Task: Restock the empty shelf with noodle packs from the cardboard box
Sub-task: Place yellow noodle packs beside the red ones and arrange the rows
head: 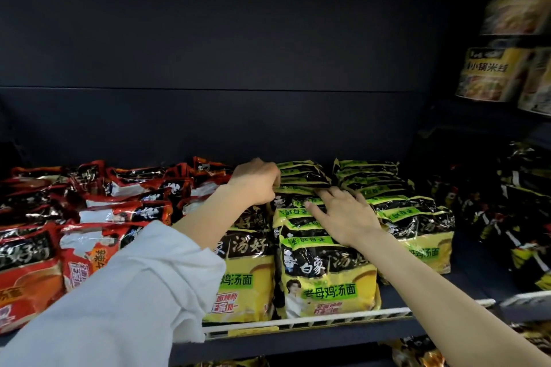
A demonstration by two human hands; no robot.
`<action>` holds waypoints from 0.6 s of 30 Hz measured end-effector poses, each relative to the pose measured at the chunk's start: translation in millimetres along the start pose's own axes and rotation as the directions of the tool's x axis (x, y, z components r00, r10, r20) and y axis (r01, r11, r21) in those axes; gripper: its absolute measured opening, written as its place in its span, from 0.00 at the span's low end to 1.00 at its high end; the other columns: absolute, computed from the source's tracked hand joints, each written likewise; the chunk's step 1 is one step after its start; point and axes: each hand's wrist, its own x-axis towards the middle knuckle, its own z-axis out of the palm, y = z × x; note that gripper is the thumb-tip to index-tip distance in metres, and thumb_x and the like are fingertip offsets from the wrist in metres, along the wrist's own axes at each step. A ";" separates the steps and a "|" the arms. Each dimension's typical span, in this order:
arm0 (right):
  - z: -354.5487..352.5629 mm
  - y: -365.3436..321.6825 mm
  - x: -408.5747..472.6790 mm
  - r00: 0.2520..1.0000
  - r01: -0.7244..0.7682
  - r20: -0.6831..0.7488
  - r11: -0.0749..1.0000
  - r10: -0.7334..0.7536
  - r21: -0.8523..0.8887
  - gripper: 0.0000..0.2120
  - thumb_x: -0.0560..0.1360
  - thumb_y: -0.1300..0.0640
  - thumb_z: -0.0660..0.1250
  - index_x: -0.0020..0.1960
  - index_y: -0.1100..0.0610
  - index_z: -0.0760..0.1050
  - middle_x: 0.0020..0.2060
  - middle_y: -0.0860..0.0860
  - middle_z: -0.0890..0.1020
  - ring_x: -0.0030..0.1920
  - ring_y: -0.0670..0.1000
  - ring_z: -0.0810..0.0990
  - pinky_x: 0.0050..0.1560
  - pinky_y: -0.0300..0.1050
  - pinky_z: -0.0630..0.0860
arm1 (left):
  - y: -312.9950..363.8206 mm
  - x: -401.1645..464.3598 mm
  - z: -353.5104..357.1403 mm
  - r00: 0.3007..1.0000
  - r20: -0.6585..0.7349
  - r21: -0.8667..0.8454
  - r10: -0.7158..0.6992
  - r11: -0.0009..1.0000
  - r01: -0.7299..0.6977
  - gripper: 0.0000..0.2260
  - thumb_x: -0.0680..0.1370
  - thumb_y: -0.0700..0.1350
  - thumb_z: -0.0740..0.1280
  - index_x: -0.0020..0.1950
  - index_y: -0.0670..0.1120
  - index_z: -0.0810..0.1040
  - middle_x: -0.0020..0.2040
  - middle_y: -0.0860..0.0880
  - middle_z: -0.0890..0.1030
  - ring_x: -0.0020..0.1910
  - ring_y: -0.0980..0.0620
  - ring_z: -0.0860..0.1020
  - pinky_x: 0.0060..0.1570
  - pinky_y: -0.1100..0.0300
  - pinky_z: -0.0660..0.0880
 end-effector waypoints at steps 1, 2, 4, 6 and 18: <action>0.1 0.4 0.2 1.000 -0.006 0.003 1.000 0.006 0.003 0.29 0.79 0.37 0.44 0.74 0.52 0.60 0.70 0.52 0.67 0.72 0.53 0.63 0.74 0.57 0.53 | 1.0 2.9 1.4 1.000 -0.007 -0.057 0.029 0.998 -0.029 0.15 0.76 0.41 0.64 0.62 0.51 0.74 0.63 0.49 0.73 0.62 0.49 0.70 0.59 0.54 0.69; 0.3 0.6 0.6 1.000 -0.008 0.007 1.000 0.008 0.005 0.29 0.79 0.37 0.44 0.74 0.52 0.60 0.70 0.52 0.66 0.72 0.53 0.62 0.74 0.57 0.53 | 2.0 5.9 3.5 0.999 -0.008 -0.126 0.050 0.991 -0.051 0.18 0.76 0.40 0.63 0.65 0.51 0.72 0.66 0.50 0.70 0.65 0.49 0.68 0.63 0.53 0.67; 1.3 1.2 1.3 1.000 0.001 0.014 1.000 -0.001 0.010 0.29 0.79 0.37 0.45 0.74 0.52 0.59 0.71 0.52 0.65 0.73 0.53 0.61 0.74 0.56 0.53 | 3.3 11.0 7.7 0.998 0.036 -0.246 0.055 0.968 -0.045 0.19 0.79 0.42 0.59 0.71 0.50 0.67 0.72 0.49 0.66 0.70 0.48 0.65 0.68 0.51 0.65; 1.9 2.7 2.4 1.000 0.012 0.016 0.999 -0.012 0.031 0.29 0.79 0.37 0.45 0.74 0.51 0.59 0.74 0.52 0.61 0.74 0.53 0.57 0.75 0.55 0.50 | 1.4 13.8 13.7 0.990 0.132 -0.204 0.045 0.979 -0.017 0.18 0.83 0.48 0.52 0.73 0.49 0.66 0.73 0.47 0.66 0.70 0.47 0.66 0.69 0.51 0.64; 3.6 0.9 21.6 0.995 0.060 0.081 0.998 -0.057 -0.034 0.31 0.80 0.39 0.44 0.78 0.52 0.45 0.77 0.52 0.52 0.77 0.50 0.50 0.76 0.55 0.43 | -14.3 24.7 23.2 0.963 0.269 -0.016 -0.002 1.000 0.007 0.25 0.81 0.58 0.49 0.75 0.47 0.61 0.77 0.48 0.57 0.77 0.51 0.50 0.74 0.46 0.41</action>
